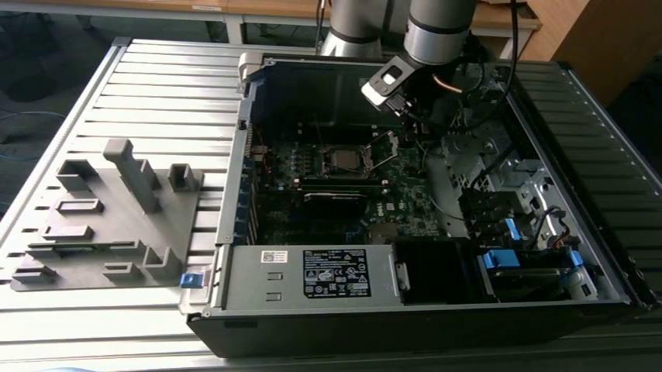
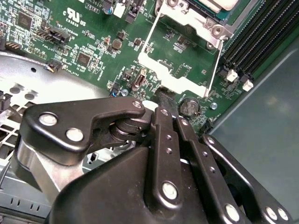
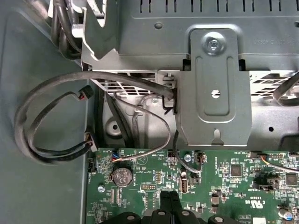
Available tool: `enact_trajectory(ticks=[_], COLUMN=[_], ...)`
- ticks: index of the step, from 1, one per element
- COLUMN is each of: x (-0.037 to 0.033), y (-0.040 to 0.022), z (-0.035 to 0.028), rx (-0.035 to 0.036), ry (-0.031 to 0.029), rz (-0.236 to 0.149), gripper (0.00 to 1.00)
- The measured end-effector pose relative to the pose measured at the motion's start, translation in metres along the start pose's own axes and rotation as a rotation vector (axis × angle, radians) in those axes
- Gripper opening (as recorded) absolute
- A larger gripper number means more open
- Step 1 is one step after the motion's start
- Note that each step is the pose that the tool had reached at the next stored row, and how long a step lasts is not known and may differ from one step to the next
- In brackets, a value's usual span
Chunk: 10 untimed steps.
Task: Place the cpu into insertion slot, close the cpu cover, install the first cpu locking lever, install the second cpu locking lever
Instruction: 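Close the cpu cover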
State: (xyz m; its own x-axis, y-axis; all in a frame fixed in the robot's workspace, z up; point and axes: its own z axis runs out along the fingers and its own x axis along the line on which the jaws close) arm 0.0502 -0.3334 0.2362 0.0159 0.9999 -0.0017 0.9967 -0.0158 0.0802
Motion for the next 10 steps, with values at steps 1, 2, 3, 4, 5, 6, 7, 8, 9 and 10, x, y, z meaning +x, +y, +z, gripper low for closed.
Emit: enact_trajectory(ticks=[1,2,3,4,5,6,7,8,9,10], x=[0.0000,0.0000,0.0000,0.0001,0.0001,0.0000,0.0000,0.0000,0.0000,0.0000], y=[0.0000,0.0000,0.0001,0.0003,0.0005,0.0005,0.0004,0.0005,0.0005,0.0005], z=[0.0000,0.0001,0.0003,0.0006,0.0007,0.0007,0.0007,0.0007,0.0007,0.0007], rx=[0.0000,0.0020,0.0104,0.0227,0.0382,0.0443,0.0450,0.0457,0.0463,0.0469], ry=[-0.0001,-0.0001,0.0000,-0.0004,-0.0012,-0.0014,-0.0015,-0.0016,-0.0015,-0.0014], rz=[0.000,0.000,0.000,0.000,0.000,0.000,0.000,0.000,0.000,0.000], gripper=[0.11,0.11,0.11,0.11,0.11,0.11,0.11,0.11,0.11,0.11])
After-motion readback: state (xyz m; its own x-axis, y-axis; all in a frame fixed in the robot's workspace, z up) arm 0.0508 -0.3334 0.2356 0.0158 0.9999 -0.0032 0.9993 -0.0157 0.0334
